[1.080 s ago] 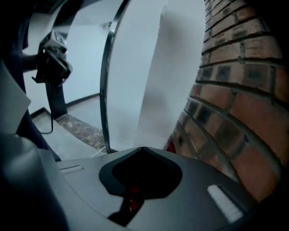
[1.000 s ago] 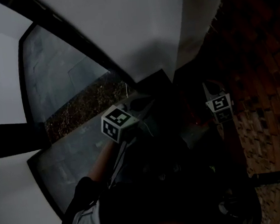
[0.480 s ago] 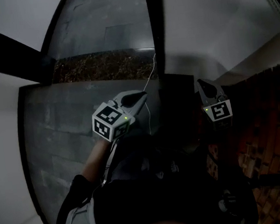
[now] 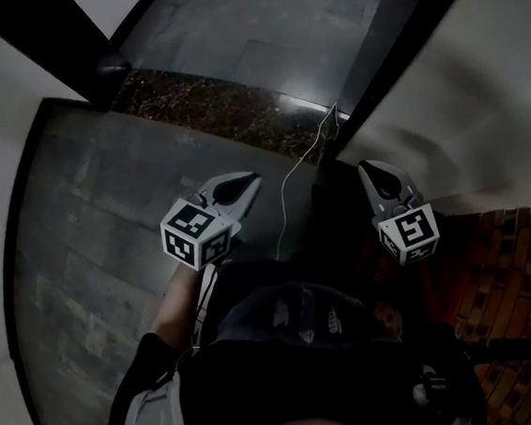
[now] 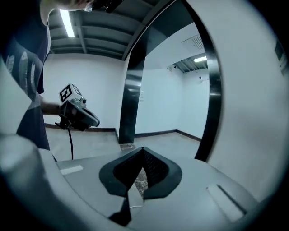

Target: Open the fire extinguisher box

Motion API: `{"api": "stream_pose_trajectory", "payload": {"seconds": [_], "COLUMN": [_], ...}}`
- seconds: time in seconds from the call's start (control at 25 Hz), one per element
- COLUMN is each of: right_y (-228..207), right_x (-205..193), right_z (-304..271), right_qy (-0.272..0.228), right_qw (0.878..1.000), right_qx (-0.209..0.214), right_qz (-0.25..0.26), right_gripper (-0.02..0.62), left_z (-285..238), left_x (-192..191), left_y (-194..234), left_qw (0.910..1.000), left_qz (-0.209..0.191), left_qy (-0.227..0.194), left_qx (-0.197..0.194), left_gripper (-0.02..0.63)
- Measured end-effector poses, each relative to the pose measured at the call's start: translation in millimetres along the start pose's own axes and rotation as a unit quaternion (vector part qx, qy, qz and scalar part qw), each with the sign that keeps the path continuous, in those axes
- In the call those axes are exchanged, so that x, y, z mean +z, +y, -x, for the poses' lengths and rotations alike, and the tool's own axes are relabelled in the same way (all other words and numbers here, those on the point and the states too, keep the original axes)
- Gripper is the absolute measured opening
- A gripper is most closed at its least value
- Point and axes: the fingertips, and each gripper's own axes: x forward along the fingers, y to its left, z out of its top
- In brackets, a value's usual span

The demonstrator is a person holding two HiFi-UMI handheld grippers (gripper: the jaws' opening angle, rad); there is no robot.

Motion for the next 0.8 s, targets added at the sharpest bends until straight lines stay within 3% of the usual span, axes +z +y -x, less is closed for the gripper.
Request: {"api": "stream_pose_trajectory", "payload": {"seconds": [0.16,0.32,0.44,0.6,0.8], "right_y": [38.3,91.3,131.0,175.0,199.6], "right_x": [48.0,85.9,107.2,135.9,161.6], "right_z": [-34.9,-86.0,-132.6,-180.7,-223.9], "right_qy": [-0.04,-0.055,-0.052,-0.065,-0.064], "right_qw": [0.999,0.994,0.992,0.989,0.981], "right_qx": [0.009,0.067,0.092,0.122,0.172], "right_qz": [-0.02,-0.064,-0.063,-0.06,-0.066], "right_gripper": [0.002,0.002,0.002,0.001,0.002], "left_z": [44.2,92.1,122.8,162.2,198.9], "left_x": [7.9,8.8,4.6,0.3,7.5], "left_y": [50.8,105.3,144.5,191.7,228.8], "left_qw": [0.9993,0.9967,0.995,0.9951,0.9904], "left_qz": [0.009,0.048,0.06,0.052,0.06], "left_qy": [-0.034,-0.065,-0.079,-0.083,-0.111], "left_qx": [0.009,-0.002,-0.012,0.017,0.058], "left_gripper": [0.002,0.002,0.002,0.002,0.002]}}
